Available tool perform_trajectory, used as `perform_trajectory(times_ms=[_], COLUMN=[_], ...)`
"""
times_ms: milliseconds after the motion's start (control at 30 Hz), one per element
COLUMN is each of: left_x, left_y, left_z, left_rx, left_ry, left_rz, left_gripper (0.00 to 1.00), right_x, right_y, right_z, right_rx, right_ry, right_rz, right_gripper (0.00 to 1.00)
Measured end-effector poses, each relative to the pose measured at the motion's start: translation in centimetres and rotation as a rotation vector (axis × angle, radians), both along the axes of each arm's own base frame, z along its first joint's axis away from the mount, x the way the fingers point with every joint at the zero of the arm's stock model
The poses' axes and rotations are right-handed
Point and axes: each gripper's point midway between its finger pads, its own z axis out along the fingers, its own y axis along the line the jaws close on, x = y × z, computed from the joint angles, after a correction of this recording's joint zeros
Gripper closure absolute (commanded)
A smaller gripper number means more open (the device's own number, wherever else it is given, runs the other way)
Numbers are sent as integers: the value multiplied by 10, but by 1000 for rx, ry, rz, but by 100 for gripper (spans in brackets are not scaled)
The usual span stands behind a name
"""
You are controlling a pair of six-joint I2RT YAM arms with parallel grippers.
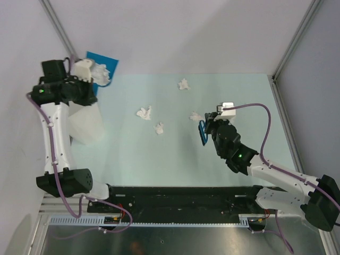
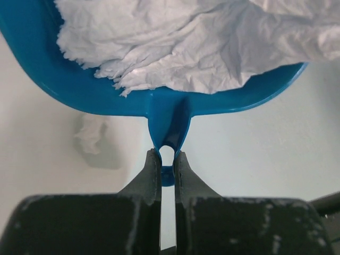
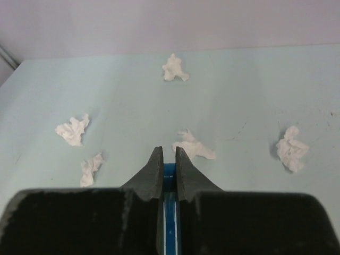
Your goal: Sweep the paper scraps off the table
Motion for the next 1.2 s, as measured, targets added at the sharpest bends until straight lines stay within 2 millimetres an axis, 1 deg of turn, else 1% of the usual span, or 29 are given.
perform_trajectory(times_ms=[133, 267, 400, 467, 567, 633, 667, 733, 800, 833, 900, 1000, 1067, 1100, 1167, 1200], left_x=[-4, -16, -30, -38, -51, -61, -66, -71, -80, -83, -89, -83, -74, -70, -68, -68], left_y=[40, 68, 96, 115, 142, 161, 173, 193, 211, 219, 225, 225, 226, 227, 229, 230], left_z=[39, 61, 60, 56, 57, 62, 67, 76, 78, 76, 68, 59, 64, 71, 85, 96], left_rx=[35, 121, 253, 340, 475, 576, 642, 756, 898, 974, 1101, 1297, 1396, 1437, 1496, 1534], left_ry=[-71, -118, -82, -39, 18, 51, 67, 79, 116, 136, 179, 217, 208, 198, 178, 158], left_rz=[102, 164, 230, 277, 348, 402, 444, 505, 559, 574, 572, 520, 513, 521, 553, 582], left_gripper=[100, 100, 100, 100, 100, 100, 100, 100, 100, 100, 100, 100, 100, 100, 100, 100], right_x=[0, -1, -5, -8, -12, -14, -15, -17, -19, -20, -22, -24, -25, -25, -26, -26], right_y=[7, 11, 16, 19, 22, 24, 24, 25, 26, 27, 27, 29, 30, 30, 32, 32], right_z=[-5, -6, -6, -4, 0, 3, 4, 6, 9, 10, 14, 18, 19, 20, 21, 21], right_rx=[0, 10, 9, 13, 23, 28, 30, 34, 40, 42, 45, 51, 46, 43, 42, 41], right_ry=[15, 18, 22, 20, 10, 5, 3, -1, -6, -10, -19, -32, -39, -41, -46, -47], right_rz=[30, 54, 78, 95, 114, 122, 125, 131, 141, 144, 150, 157, 162, 167, 175, 178], right_gripper=[100, 100, 100, 100, 100, 100, 100, 100, 100, 100, 100, 100, 100, 100, 100, 100])
